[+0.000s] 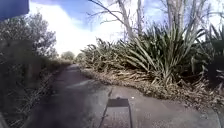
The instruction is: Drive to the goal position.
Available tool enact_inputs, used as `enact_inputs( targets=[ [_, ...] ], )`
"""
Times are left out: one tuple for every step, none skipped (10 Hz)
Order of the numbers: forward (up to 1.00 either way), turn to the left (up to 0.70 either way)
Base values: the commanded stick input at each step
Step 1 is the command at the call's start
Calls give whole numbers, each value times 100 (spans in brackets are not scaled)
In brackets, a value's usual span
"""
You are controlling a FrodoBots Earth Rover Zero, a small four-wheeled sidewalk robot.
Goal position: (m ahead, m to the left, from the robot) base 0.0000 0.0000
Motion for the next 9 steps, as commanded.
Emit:
enact_inputs(
  targets=[
    [85, 34],
    [85, 34],
    [85, 34],
    [85, 34],
    [85, 34],
    [85, 34],
    [85, 34],
    [85, 34],
    [85, 34]
  ],
)
